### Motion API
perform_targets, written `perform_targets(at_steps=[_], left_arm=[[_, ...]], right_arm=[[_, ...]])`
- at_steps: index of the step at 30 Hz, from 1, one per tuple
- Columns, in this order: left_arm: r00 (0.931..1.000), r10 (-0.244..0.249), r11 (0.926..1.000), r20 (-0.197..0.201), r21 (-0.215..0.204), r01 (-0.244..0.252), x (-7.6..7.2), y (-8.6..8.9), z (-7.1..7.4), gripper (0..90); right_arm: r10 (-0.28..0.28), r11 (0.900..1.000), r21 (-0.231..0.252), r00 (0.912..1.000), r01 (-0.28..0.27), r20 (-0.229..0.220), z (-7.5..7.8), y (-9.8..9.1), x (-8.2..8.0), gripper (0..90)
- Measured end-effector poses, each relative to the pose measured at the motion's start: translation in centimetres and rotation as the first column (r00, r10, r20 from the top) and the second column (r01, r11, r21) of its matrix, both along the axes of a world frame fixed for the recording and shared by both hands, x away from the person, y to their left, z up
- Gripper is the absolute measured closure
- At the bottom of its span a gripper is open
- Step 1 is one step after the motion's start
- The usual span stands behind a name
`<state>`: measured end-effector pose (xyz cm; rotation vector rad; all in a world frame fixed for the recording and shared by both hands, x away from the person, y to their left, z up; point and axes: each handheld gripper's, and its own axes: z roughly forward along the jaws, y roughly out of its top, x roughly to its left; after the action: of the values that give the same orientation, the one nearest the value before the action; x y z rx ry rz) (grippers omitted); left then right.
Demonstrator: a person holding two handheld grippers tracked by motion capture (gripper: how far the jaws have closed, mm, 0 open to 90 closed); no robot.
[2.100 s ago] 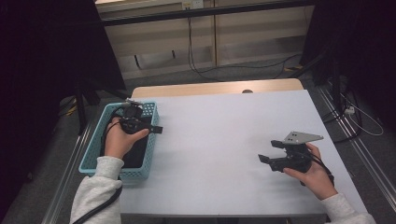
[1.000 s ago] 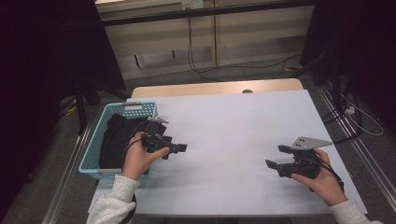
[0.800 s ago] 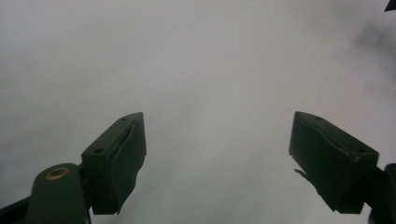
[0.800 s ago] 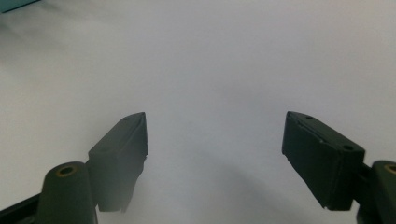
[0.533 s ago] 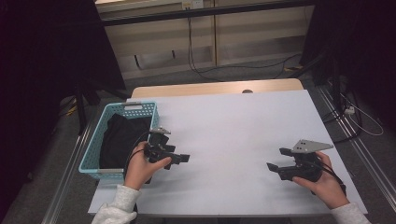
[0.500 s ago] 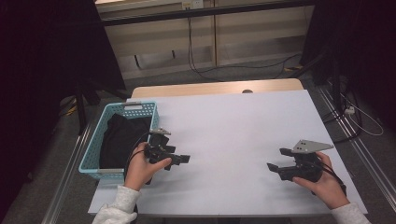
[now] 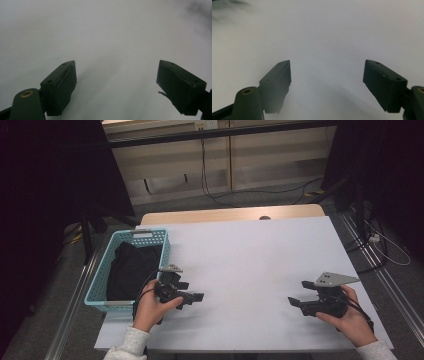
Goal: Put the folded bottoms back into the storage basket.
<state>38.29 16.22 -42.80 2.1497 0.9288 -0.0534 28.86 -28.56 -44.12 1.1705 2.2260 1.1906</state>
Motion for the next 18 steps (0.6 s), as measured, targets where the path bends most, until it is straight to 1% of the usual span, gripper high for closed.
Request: perform_targets(at_steps=[4, 7, 9, 11, 12, 15, 18], left_arm=[[0.9999, -0.016, 0.9998, 0.004, 0.009, 0.016, -0.3, -0.2, -0.3, 15.5], [0.9996, -0.026, 0.9994, 0.006, 0.023, 0.026, -0.6, -0.3, -0.5, 14.1], [0.9994, -0.031, 0.9994, 0.015, 0.015, 0.031, -0.8, -0.4, -0.6, 13.9], [0.999, -0.039, 0.999, 0.023, 0.023, 0.038, -1.0, -0.3, -0.6, 13.4], [0.9987, -0.043, 0.9989, 0.026, 0.02, 0.042, -1.1, -0.3, -0.6, 13.1], [0.9984, -0.05, 0.9984, 0.027, 0.025, 0.05, -1.4, -0.3, -0.7, 12.6], [0.9981, -0.049, 0.9987, 0.039, 0.014, 0.048, -1.5, 0.0, -0.7, 12.5]], right_arm=[[0.003, 1.0, -0.003, 1.0, -0.003, -0.006, -0.1, -0.1, -0.1, 22.0], [0.005, 1.0, -0.004, 1.0, -0.005, -0.006, -0.1, -0.1, -0.2, 22.0], [0.004, 1.0, -0.002, 1.0, -0.004, -0.006, -0.1, -0.1, -0.3, 22.0], [0.003, 1.0, -0.001, 1.0, -0.003, -0.008, -0.1, -0.2, -0.4, 22.0], [0.003, 1.0, -0.002, 1.0, -0.003, -0.008, -0.1, -0.3, -0.4, 22.0], [0.001, 1.0, -0.001, 1.0, -0.001, -0.008, -0.2, -0.3, -0.5, 22.0], [0.003, 1.0, -0.005, 1.0, -0.003, -0.006, -0.2, -0.3, -0.6, 22.0]])
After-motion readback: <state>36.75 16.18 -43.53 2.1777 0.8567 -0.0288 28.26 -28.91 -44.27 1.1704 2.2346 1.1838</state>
